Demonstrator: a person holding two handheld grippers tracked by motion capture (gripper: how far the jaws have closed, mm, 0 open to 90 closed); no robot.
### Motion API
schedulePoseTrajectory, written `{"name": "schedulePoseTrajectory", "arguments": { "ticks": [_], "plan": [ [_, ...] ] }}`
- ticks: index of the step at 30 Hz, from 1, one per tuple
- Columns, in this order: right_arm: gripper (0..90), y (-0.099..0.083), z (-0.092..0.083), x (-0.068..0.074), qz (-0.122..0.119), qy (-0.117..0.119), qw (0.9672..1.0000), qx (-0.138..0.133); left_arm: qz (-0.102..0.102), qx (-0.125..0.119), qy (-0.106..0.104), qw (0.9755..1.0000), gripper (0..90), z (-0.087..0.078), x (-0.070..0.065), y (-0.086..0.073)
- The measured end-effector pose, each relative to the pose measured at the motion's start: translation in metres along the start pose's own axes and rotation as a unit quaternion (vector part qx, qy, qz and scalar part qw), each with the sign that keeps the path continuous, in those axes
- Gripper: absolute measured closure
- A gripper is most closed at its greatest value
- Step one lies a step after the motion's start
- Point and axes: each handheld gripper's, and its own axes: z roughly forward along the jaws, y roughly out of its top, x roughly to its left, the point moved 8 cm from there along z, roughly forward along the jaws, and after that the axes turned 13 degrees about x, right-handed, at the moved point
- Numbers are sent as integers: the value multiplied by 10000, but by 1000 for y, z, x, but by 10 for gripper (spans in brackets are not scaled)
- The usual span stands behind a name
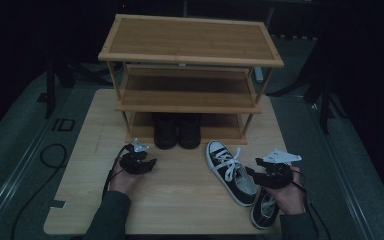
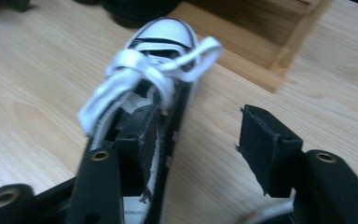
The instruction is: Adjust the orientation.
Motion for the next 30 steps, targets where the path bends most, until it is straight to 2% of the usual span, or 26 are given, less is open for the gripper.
{"name": "schedulePoseTrajectory", "arguments": {
  "ticks": [4,9,13,16,21,23,26,30],
  "plan": [
    [507,5,6,9,-228,-57,9996,151,12,-14,-7,10000,522,0,0,0],
    [571,8,15,15,-459,-194,9976,483,8,-20,-6,10000,522,0,0,0],
    [641,6,24,13,-402,-355,9945,895,10,-22,-6,10000,522,0,0,0],
    [703,6,29,14,-397,-322,9924,1118,11,-20,-8,10000,522,0,0,0],
    [776,5,41,18,-547,-473,9861,1495,9,-22,-7,10000,522,0,0,0],
    [826,8,42,20,-543,-417,9865,1491,12,-24,-9,10000,522,0,0,0],
    [877,10,44,22,-601,-430,9848,1573,8,-27,-8,10000,522,0,0,0],
    [884,9,42,22,-588,-243,9875,1445,16,-21,-12,10000,522,0,0,0]
  ]
}}
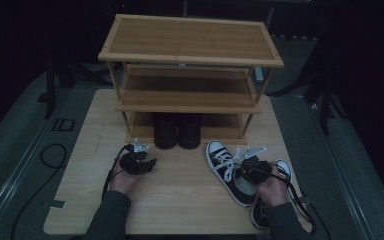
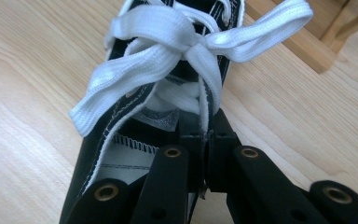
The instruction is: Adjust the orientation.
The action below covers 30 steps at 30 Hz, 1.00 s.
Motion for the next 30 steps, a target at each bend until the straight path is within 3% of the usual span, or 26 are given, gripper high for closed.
{"name": "schedulePoseTrajectory", "arguments": {
  "ticks": [13,20,23,28,30],
  "plan": [
    [886,5,-14,10,-141,664,9959,-591,0,6,1,10000,522,0,0,0],
    [886,12,-11,21,-266,948,9928,-687,9,14,-5,10000,523,0,0,0],
    [885,12,-11,22,-296,1027,9922,-641,10,15,-5,10000,523,0,0,0],
    [881,8,-1,17,-261,721,9967,-253,10,13,-8,10000,523,0,0,0],
    [875,8,-1,17,-259,746,9966,-229,9,16,-6,10000,523,0,0,0]
  ]
}}
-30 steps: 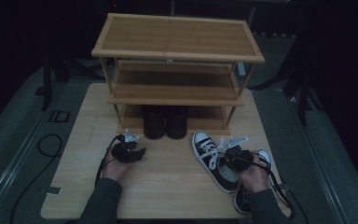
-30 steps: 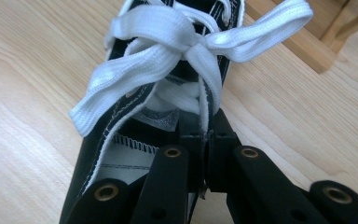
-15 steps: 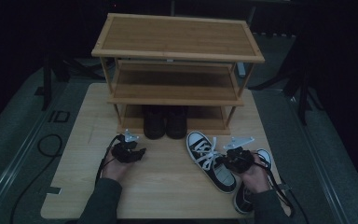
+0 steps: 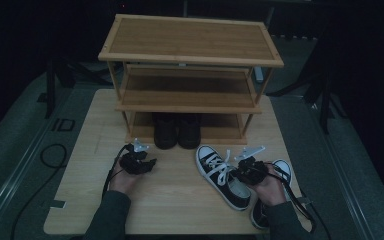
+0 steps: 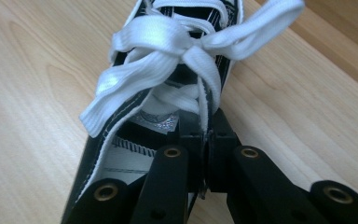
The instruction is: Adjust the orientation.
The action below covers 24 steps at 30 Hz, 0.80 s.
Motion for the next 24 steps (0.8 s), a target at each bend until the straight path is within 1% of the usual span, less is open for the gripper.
{"name": "schedulePoseTrajectory", "arguments": {
  "ticks": [1,2,4,5,6,7,9,11,13,14,17,19,24],
  "plan": [
    [862,0,1,-1,29,-57,10000,49,2,2,0,10000,523,0,0,0],
    [843,-1,0,-1,7,-94,9999,96,0,2,1,10000,522,0,0,0],
    [780,0,-3,0,-36,-116,9999,52,-5,-7,-2,10000,523,0,0,0],
    [766,0,-7,-1,-56,-169,9998,14,-7,-10,-4,10000,523,0,0,0],
    [756,0,-11,-1,-66,-135,9999,-33,-4,-5,0,10000,523,0,0,0],
    [735,-1,-15,-2,-84,-152,9998,-68,-6,-6,1,10000,523,0,0,0],
    [717,-2,-21,-3,-10,-176,9997,-152,-6,-11,1,10000,523,0,0,0],
    [696,-3,-28,-6,52,-134,9996,-258,-7,-13,1,10000,522,0,0,0],
    [666,-6,-31,-8,80,-162,9994,-300,-5,-10,0,10000,523,0,0,0],
    [665,-7,-33,-9,84,-178,9993,-307,-5,-12,-1,10000,522,0,0,0],
    [623,-11,-38,-14,141,-303,9988,-358,-2,-13,1,10000,522,0,0,0],
    [601,-14,-40,-17,238,-306,9984,-410,1,-18,-1,10000,522,0,0,0],
    [570,-21,-46,-23,351,-412,9970,-545,12,-22,2,10000,522,0,0,0]
  ]
}}
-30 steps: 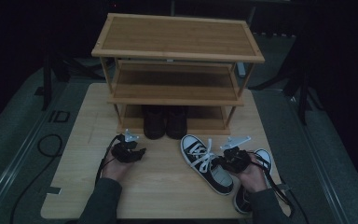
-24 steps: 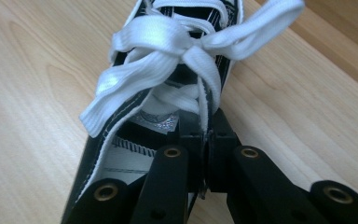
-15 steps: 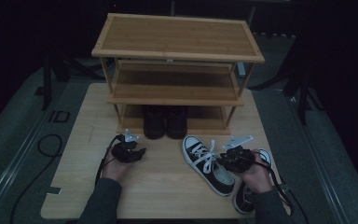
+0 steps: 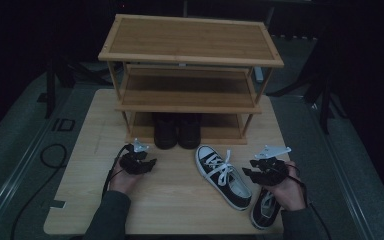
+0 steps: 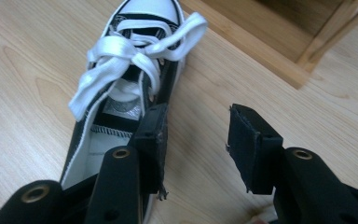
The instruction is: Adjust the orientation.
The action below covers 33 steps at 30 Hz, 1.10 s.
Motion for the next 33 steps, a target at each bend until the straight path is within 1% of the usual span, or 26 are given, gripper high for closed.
{"name": "schedulePoseTrajectory", "arguments": {
  "ticks": [3,7,13,15,17,20,22,23,29,33],
  "plan": [
    [557,-4,-4,-3,68,-40,10000,-46,1,-12,-2,10000,522,0,0,0],
    [527,-11,-10,-7,241,-69,9996,-151,4,-10,-1,10000,522,0,0,0],
    [483,-26,-16,-16,427,-155,9989,-103,9,-11,-4,10000,521,0,0,0],
    [484,-30,-18,-19,456,-161,9988,-101,7,-13,-5,10000,521,0,0,0],
    [493,-34,-20,-21,419,-166,9989,-101,3,-12,-3,10000,521,0,0,0],
    [461,-39,-23,-25,442,-220,9988,-72,-13,-21,-7,10000,521,0,0,0],
    [420,-43,-23,-27,510,-216,9985,20,-19,-25,0,10000,520,0,0,0],
    [418,-45,-24,-28,534,-230,9983,53,-15,-23,-2,10000,520,0,0,0],
    [409,-57,-27,-33,659,-277,9974,49,-1,-12,0,10000,520,0,0,0],
    [398,-67,-29,-33,751,-299,9967,81,-13,-26,1,10000,519,0,0,0]
  ]
}}
